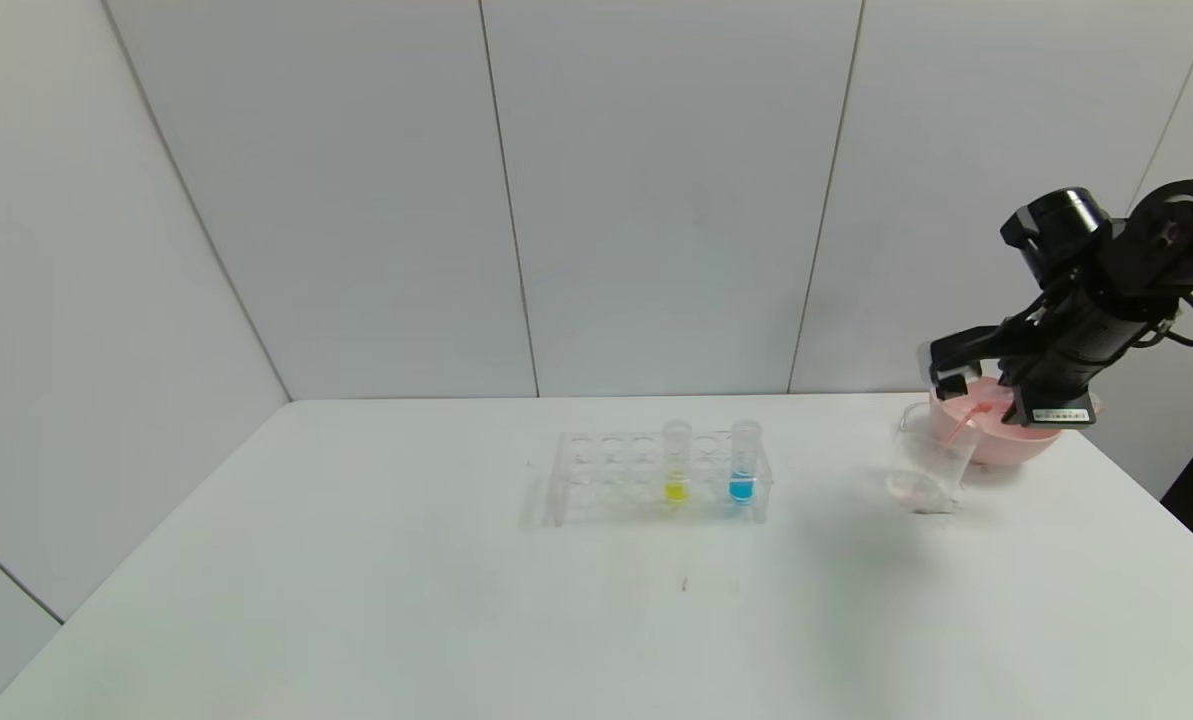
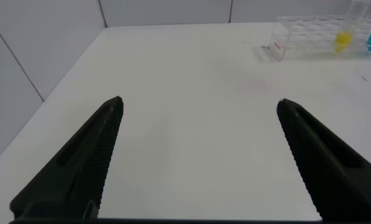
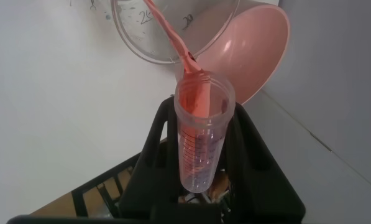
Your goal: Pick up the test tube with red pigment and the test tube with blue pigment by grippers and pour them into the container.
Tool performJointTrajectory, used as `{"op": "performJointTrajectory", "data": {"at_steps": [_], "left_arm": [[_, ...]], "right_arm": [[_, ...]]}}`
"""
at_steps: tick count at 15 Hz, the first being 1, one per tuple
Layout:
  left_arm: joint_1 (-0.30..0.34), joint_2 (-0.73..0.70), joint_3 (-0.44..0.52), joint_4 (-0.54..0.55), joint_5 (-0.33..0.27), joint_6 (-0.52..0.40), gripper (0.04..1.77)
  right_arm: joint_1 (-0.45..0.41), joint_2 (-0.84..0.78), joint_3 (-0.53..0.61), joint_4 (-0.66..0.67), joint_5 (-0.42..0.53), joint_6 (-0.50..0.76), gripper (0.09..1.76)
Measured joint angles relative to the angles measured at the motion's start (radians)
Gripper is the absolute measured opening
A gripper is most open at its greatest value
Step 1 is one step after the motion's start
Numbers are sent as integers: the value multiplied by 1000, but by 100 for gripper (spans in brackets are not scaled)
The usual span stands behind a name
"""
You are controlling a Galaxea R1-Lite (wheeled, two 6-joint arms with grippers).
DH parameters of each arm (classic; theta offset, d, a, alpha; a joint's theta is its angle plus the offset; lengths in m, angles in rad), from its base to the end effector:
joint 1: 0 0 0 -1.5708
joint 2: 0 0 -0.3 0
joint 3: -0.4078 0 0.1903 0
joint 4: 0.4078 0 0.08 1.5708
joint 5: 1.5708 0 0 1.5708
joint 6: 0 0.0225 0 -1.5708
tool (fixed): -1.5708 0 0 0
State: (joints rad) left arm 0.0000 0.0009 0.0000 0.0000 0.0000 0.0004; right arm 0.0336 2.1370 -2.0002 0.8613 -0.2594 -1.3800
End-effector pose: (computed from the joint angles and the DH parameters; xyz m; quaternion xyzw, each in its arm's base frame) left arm -0.0227 0.0000 0.0755 0.0002 0.0005 0.0000 1.0000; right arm 0.3994 0.0077 0.2186 -0.6092 0.4281 0.2251 0.6284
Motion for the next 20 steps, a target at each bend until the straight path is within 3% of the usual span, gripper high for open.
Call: {"op": "performJointTrajectory", "data": {"at_steps": [6, 13, 20], "left_arm": [[0, 0, 0, 0, 0, 0, 176], [0, 0, 0, 0, 0, 0, 176], [0, 0, 0, 0, 0, 0, 176]], "right_arm": [[26, 18, 0, -1, -53, 7, 51], [69, 24, 0, -34, -193, 4, 51], [82, 27, 0, -42, -216, 5, 51]]}}
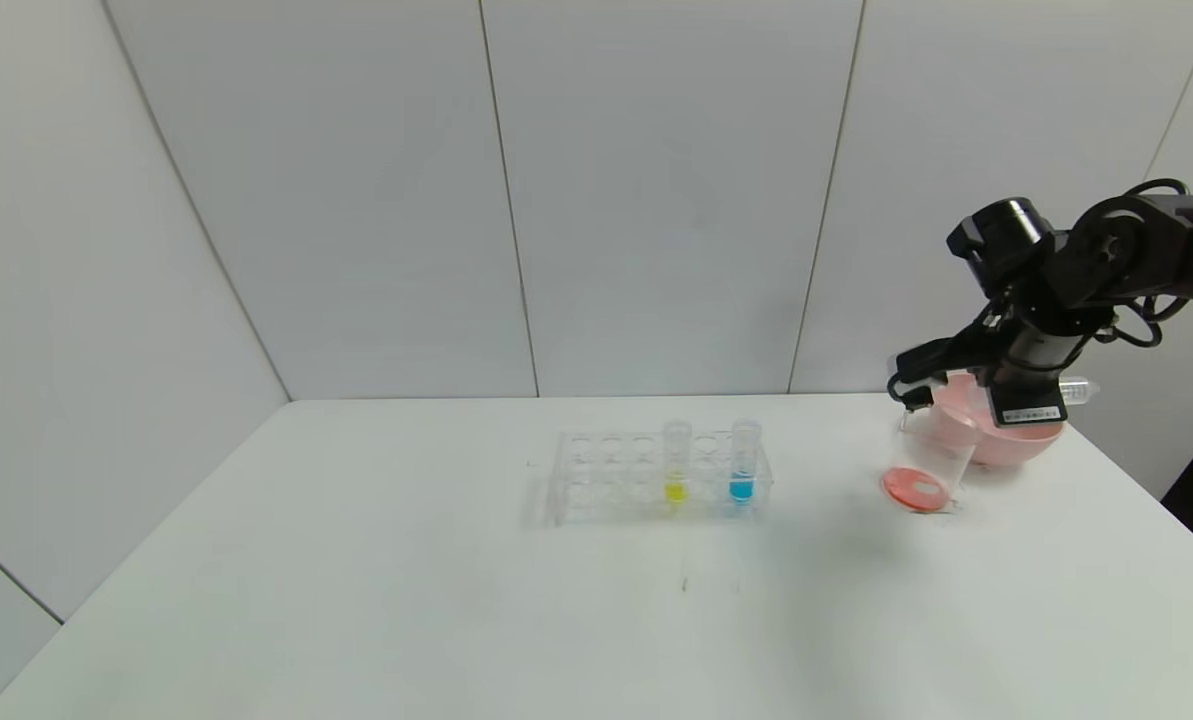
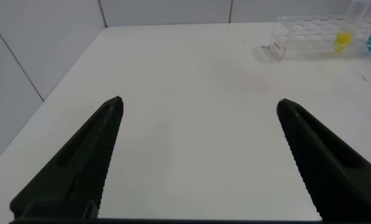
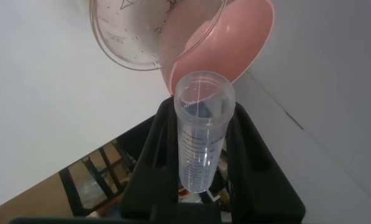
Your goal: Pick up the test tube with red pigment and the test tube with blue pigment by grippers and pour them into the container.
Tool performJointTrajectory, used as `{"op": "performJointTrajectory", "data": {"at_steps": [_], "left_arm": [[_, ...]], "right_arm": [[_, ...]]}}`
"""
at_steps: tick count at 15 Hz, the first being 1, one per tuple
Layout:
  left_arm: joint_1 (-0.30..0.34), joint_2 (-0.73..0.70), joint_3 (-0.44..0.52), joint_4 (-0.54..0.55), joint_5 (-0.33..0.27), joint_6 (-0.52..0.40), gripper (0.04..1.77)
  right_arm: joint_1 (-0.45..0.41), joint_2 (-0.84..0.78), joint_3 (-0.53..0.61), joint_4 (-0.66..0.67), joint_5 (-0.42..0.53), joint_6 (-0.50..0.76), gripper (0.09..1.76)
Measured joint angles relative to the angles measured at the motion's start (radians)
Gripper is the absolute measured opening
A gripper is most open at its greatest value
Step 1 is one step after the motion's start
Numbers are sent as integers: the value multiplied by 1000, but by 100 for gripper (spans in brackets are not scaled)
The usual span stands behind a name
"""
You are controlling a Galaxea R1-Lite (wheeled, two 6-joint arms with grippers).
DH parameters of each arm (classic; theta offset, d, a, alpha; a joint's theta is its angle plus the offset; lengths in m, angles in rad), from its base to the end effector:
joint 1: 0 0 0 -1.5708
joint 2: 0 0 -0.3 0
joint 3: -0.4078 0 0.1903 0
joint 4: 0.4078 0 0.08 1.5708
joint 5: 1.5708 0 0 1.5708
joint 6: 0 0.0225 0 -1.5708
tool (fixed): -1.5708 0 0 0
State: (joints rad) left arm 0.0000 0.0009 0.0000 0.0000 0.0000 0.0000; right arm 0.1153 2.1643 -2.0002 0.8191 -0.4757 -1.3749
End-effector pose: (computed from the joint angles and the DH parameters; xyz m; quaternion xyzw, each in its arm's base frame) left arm -0.0227 0.0000 0.0755 0.0000 0.0004 0.0000 1.0000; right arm 0.4064 0.0367 0.2114 -0.6566 0.4493 0.1644 0.5831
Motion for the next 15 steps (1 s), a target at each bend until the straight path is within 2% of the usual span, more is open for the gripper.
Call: {"op": "performJointTrajectory", "data": {"at_steps": [10, 12, 15], "left_arm": [[0, 0, 0, 0, 0, 0, 176], [0, 0, 0, 0, 0, 0, 176], [0, 0, 0, 0, 0, 0, 176]], "right_arm": [[12, -1, 0, -21, -12, 9, 51], [3, -13, 0, -54, 58, 6, 51], [-27, -31, 0, -156, 248, 6, 51]]}}
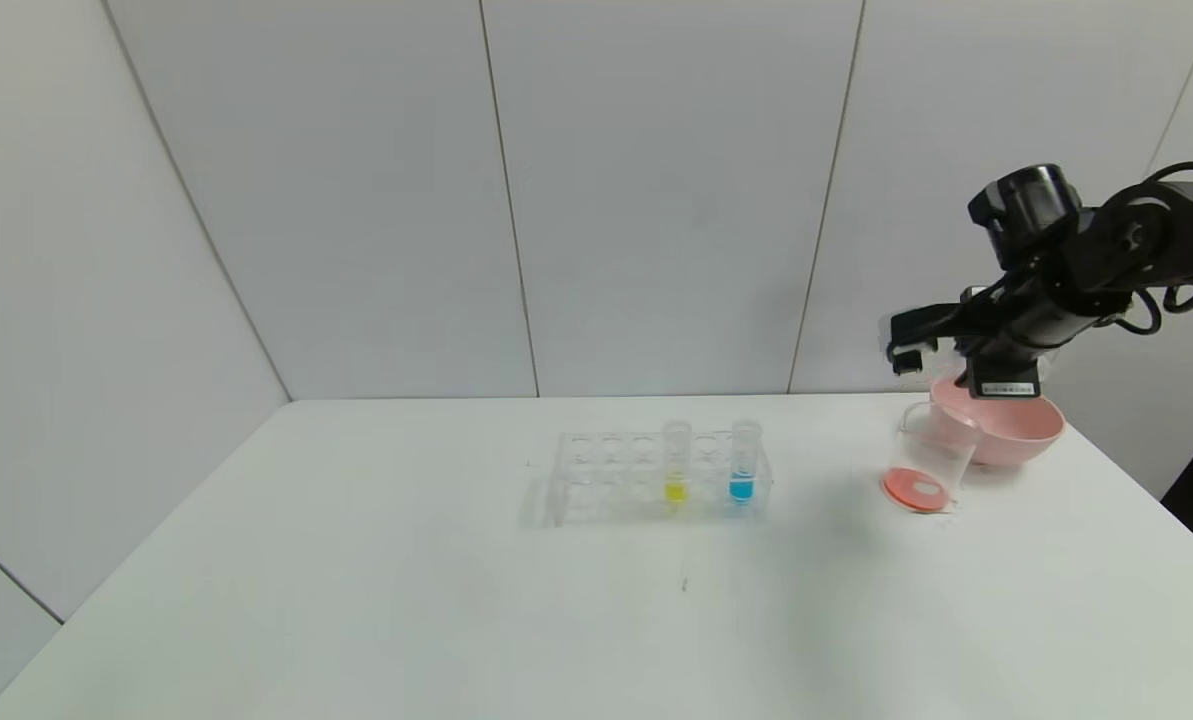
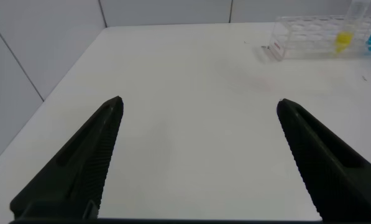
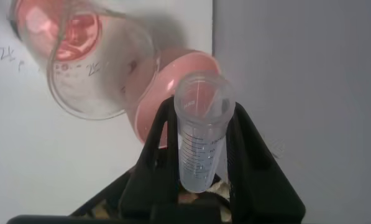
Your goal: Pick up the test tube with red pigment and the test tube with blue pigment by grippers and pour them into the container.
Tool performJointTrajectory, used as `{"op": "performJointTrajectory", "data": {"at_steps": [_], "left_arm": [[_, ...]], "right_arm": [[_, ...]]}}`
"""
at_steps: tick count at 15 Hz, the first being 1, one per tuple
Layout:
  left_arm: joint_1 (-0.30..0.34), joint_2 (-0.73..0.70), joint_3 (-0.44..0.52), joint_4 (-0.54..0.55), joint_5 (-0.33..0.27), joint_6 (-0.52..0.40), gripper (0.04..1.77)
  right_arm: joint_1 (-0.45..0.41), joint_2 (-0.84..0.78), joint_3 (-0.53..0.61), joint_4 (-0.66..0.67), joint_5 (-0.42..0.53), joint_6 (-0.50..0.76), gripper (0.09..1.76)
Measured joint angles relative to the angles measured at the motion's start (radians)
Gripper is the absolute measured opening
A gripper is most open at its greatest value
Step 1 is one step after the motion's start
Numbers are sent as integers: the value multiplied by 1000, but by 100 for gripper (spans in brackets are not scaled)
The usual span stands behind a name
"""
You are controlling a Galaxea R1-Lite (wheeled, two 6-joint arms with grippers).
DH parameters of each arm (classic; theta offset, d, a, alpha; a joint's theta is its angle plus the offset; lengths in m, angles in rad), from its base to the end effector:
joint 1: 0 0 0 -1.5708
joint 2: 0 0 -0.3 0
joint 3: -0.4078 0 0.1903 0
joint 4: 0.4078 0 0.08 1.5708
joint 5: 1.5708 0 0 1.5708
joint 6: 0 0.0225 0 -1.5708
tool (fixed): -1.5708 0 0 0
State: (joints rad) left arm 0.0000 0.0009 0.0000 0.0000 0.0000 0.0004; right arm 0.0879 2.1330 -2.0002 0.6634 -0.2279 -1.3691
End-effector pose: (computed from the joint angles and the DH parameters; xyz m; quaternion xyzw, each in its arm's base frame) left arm -0.0227 0.0000 0.0755 0.0002 0.0005 0.0000 1.0000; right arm 0.4132 0.0313 0.2327 -0.6287 0.3374 0.1921 0.6738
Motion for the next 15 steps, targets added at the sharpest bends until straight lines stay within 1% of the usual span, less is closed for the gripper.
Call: {"op": "performJointTrajectory", "data": {"at_steps": [2, 3, 6, 8, 9, 11, 12, 13, 15], "left_arm": [[0, 0, 0, 0, 0, 0, 176], [0, 0, 0, 0, 0, 0, 176], [0, 0, 0, 0, 0, 0, 176], [0, 0, 0, 0, 0, 0, 176], [0, 0, 0, 0, 0, 0, 176], [0, 0, 0, 0, 0, 0, 176], [0, 0, 0, 0, 0, 0, 176], [0, 0, 0, 0, 0, 0, 176], [0, 0, 0, 0, 0, 0, 176]], "right_arm": [[-39, -18, 0, -28, 118, 39, 51], [-51, -25, 0, -54, 195, 96, 51], [-72, -37, 0, -140, 493, 342, 51], [-88, -51, 0, -173, 641, 525, 51], [-94, -61, 1, -184, 701, 614, 51], [-115, -87, 6, -198, 827, 743, 51], [-136, -99, 13, -201, 863, 780, 51], [-157, -111, 20, -204, 877, 832, 51], [-197, -134, 44, -264, 883, 995, 51]]}}
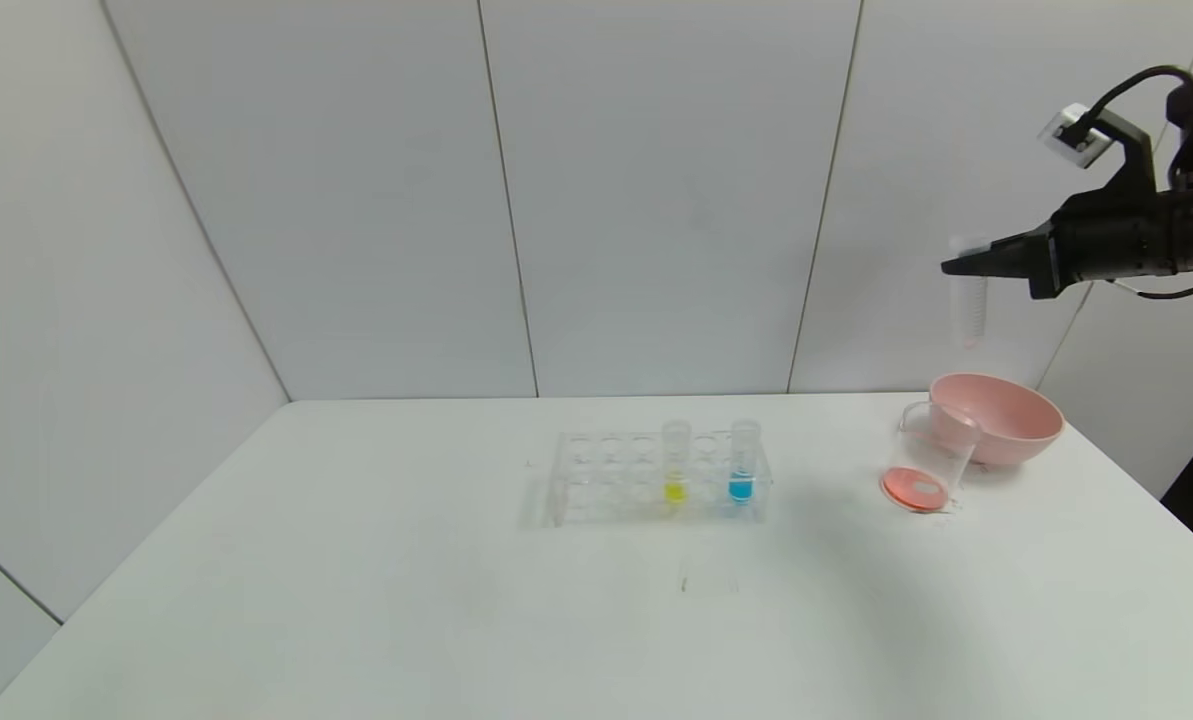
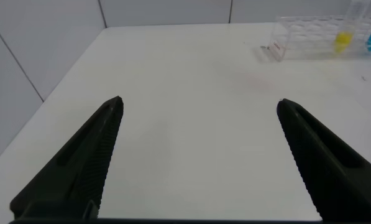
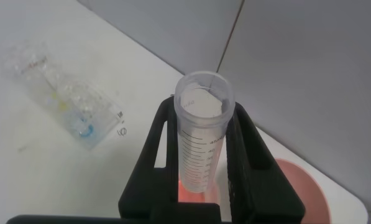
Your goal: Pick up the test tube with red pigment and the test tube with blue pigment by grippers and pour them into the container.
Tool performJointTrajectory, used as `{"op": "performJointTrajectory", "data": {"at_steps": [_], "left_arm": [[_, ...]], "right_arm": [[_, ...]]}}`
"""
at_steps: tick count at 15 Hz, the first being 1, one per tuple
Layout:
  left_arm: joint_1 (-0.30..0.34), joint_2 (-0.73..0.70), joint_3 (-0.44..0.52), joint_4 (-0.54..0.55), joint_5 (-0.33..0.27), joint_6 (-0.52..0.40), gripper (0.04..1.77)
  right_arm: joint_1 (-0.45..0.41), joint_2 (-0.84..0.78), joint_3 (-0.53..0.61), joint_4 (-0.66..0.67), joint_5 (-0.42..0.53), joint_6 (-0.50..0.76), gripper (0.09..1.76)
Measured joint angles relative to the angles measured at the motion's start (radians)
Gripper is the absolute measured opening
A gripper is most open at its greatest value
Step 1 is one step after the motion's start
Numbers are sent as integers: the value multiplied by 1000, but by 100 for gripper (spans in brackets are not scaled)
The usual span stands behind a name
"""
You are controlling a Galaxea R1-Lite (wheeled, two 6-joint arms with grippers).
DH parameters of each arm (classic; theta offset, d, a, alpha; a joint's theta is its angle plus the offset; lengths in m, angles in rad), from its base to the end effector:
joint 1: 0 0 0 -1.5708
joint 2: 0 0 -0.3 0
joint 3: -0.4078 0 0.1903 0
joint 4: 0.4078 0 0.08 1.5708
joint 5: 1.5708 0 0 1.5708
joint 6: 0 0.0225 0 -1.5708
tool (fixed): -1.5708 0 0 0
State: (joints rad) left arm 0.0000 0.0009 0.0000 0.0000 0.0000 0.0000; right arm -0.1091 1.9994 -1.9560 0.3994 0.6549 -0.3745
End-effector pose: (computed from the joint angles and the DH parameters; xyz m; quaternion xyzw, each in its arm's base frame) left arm -0.0227 0.0000 0.0755 0.0000 0.0004 0.0000 1.0000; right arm 0.3901 -0.0289 0.2988 -0.0945 0.1513 0.2963 0.9383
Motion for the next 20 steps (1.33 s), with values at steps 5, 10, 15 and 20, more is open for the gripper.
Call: {"op": "performJointTrajectory", "data": {"at_steps": [5, 10, 15, 20], "left_arm": [[0, 0, 0, 0, 0, 0, 176], [0, 0, 0, 0, 0, 0, 176], [0, 0, 0, 0, 0, 0, 176], [0, 0, 0, 0, 0, 0, 176]], "right_arm": [[-137, -55, 194, -275, 3, 209, 51], [-220, -82, 463, -621, -63, 338, 51], [-218, -19, 610, -893, -293, 367, 51], [-219, 95, 628, -1002, -309, 369, 51]]}}
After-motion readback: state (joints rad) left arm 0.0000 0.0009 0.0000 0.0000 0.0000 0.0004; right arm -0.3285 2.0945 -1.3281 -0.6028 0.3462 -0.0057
